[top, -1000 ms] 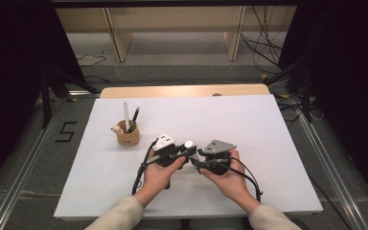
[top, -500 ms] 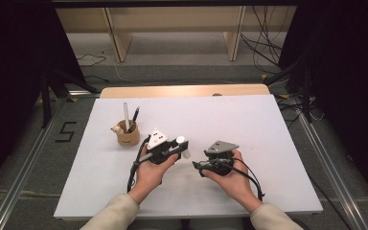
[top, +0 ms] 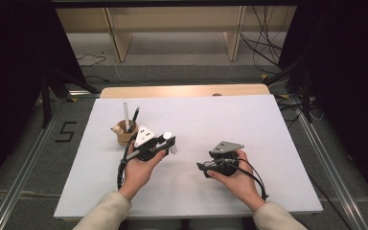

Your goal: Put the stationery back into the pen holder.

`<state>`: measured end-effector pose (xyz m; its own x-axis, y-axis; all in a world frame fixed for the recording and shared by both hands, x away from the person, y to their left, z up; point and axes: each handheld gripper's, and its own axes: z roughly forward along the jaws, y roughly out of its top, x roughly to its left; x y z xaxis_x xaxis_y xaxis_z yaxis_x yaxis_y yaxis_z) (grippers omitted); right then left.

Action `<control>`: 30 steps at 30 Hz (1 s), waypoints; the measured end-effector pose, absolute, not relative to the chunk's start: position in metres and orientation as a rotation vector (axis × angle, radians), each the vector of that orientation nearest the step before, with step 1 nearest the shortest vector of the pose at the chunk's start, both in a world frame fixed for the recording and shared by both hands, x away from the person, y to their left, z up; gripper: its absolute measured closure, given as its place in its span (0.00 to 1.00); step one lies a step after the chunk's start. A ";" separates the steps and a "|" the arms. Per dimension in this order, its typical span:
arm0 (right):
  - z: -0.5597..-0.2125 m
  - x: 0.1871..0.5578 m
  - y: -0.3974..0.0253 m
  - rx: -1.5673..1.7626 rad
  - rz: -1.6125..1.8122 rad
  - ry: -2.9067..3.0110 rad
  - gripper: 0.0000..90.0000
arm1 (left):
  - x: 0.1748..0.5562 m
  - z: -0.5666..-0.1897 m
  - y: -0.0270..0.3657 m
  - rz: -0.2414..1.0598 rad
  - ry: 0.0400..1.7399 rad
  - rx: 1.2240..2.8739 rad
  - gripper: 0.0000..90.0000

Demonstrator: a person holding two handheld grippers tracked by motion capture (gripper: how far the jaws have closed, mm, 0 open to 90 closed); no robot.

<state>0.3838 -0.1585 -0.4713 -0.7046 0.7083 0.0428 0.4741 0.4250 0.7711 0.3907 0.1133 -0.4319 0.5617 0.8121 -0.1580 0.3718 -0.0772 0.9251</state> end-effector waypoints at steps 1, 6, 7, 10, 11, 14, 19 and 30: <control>-0.472 0.384 -0.160 1.030 1.156 2.394 0.37 | 0.391 -0.431 0.116 0.495 1.008 1.676 0.74; -0.471 0.385 -0.167 1.050 1.168 2.389 0.34 | 0.392 -0.428 0.128 0.526 1.028 1.666 0.74; -0.471 0.384 -0.168 1.056 1.168 2.388 0.34 | 0.392 -0.427 0.131 0.532 1.033 1.662 0.74; -0.472 0.384 -0.172 1.057 1.168 2.386 0.33 | 0.393 -0.424 0.140 0.551 1.046 1.654 0.74; -0.472 0.384 -0.173 1.060 1.169 2.386 0.33 | 0.394 -0.423 0.143 0.558 1.051 1.647 0.74; -0.472 0.383 -0.177 1.059 1.163 2.388 0.32 | 0.394 -0.420 0.151 0.577 1.063 1.641 0.74; -0.472 0.382 -0.182 1.057 1.158 2.389 0.31 | 0.396 -0.418 0.160 0.602 1.080 1.636 0.74; -0.472 0.379 -0.194 1.057 1.147 2.385 0.31 | 0.399 -0.412 0.173 0.647 1.101 1.627 0.74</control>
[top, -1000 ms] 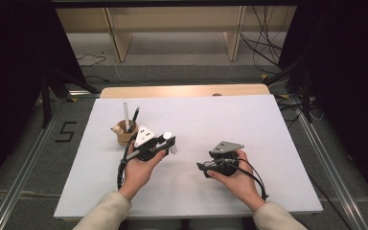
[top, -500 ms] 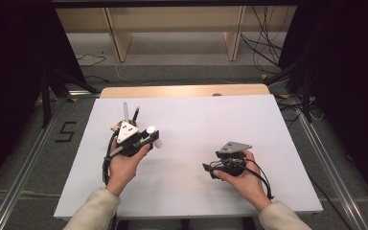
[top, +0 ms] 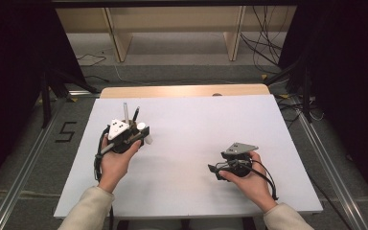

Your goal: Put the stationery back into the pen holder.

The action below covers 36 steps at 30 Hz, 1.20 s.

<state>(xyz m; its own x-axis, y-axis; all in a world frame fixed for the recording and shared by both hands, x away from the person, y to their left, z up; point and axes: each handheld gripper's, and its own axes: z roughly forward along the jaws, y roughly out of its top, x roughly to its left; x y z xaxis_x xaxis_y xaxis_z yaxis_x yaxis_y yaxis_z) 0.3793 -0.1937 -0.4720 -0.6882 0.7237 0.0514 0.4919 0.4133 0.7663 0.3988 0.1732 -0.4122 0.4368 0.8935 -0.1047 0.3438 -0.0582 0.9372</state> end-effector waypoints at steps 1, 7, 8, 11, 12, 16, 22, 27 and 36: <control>-0.472 0.379 -0.195 1.057 1.148 2.385 0.31 | 0.399 -0.412 0.174 0.652 1.104 1.625 0.74; -0.472 0.378 -0.199 1.065 1.148 2.377 0.31 | 0.400 -0.410 0.180 0.668 1.115 1.617 0.74; -0.472 0.378 -0.200 1.063 1.146 2.378 0.31 | 0.401 -0.410 0.181 0.672 1.116 1.618 0.74; -0.472 0.377 -0.202 1.070 1.146 2.371 0.31 | 0.401 -0.409 0.182 0.678 1.119 1.613 0.74; -0.472 0.377 -0.203 1.068 1.144 2.372 0.31 | 0.402 -0.408 0.183 0.679 1.119 1.609 0.74; -0.472 0.377 -0.206 1.078 1.142 2.371 0.31 | 0.403 -0.407 0.184 0.692 1.118 1.610 0.74; -0.473 0.376 -0.209 1.085 1.141 2.364 0.31 | 0.405 -0.405 0.188 0.705 1.124 1.602 0.74; -0.473 0.376 -0.210 1.088 1.138 2.362 0.31 | 0.407 -0.404 0.193 0.716 1.135 1.591 0.74; -0.472 0.375 -0.214 1.095 1.139 2.351 0.30 | 0.411 -0.405 0.201 0.759 1.152 1.583 0.74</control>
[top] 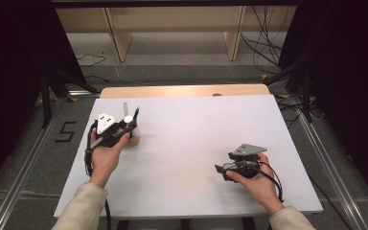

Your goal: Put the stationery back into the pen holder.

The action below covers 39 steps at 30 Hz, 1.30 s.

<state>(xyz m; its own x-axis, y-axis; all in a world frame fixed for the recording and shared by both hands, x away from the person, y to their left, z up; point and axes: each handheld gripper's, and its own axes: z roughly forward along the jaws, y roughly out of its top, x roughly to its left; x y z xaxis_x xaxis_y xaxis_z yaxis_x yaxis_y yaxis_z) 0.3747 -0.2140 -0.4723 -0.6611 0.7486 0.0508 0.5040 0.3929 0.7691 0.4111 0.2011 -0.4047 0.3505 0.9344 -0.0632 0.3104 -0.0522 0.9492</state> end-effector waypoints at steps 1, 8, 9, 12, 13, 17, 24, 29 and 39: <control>-0.472 0.375 -0.215 1.094 1.139 2.353 0.30 | 0.412 -0.405 0.202 0.767 1.153 1.585 0.74; -0.472 0.374 -0.218 1.101 1.134 2.349 0.30 | 0.415 -0.407 0.207 0.823 1.149 1.595 0.74; -0.473 0.374 -0.218 1.099 1.135 2.349 0.30 | 0.416 -0.408 0.208 0.827 1.150 1.596 0.74; -0.473 0.373 -0.219 1.101 1.136 2.351 0.30 | 0.417 -0.409 0.210 0.837 1.153 1.592 0.74; -0.473 0.373 -0.219 1.101 1.135 2.349 0.30 | 0.418 -0.409 0.210 0.839 1.154 1.591 0.74; -0.473 0.373 -0.220 1.106 1.134 2.348 0.30 | 0.420 -0.410 0.211 0.849 1.152 1.586 0.74; -0.473 0.372 -0.221 1.108 1.134 2.345 0.30 | 0.424 -0.412 0.210 0.865 1.154 1.593 0.74; -0.473 0.372 -0.222 1.110 1.131 2.346 0.30 | 0.425 -0.413 0.211 0.867 1.156 1.596 0.74; -0.473 0.371 -0.223 1.110 1.134 2.341 0.30 | 0.427 -0.415 0.212 0.869 1.166 1.595 0.74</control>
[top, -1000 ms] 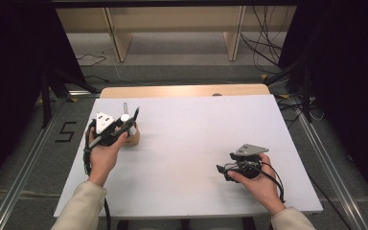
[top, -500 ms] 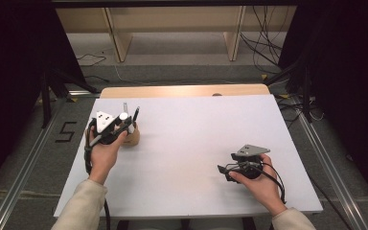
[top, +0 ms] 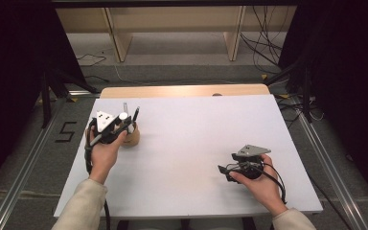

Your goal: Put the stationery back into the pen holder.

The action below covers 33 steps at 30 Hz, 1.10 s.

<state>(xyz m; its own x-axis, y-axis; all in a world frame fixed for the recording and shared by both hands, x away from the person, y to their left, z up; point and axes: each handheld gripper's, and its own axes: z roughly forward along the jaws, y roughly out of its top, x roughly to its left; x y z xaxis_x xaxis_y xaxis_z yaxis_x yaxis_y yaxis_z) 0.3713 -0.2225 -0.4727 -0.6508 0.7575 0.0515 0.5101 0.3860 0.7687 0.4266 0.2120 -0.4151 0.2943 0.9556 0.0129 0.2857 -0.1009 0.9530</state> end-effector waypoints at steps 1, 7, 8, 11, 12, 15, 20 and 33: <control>-0.473 0.371 -0.223 1.110 1.133 2.341 0.30 | 0.427 -0.416 0.212 0.870 1.167 1.595 0.74; -0.473 0.371 -0.224 1.113 1.135 2.337 0.30 | 0.428 -0.416 0.212 0.870 1.168 1.590 0.74; -0.473 0.371 -0.224 1.112 1.134 2.338 0.30 | 0.428 -0.417 0.212 0.871 1.167 1.591 0.74; -0.473 0.371 -0.224 1.117 1.132 2.339 0.30 | 0.430 -0.417 0.211 0.877 1.163 1.595 0.74; -0.473 0.371 -0.224 1.117 1.131 2.340 0.30 | 0.430 -0.417 0.211 0.876 1.164 1.595 0.74; -0.473 0.371 -0.224 1.114 1.132 2.339 0.30 | 0.432 -0.419 0.210 0.872 1.165 1.602 0.74; -0.473 0.371 -0.224 1.114 1.132 2.338 0.30 | 0.434 -0.423 0.209 0.867 1.180 1.616 0.74; -0.474 0.371 -0.224 1.116 1.128 2.343 0.30 | 0.439 -0.435 0.210 0.831 1.227 1.660 0.74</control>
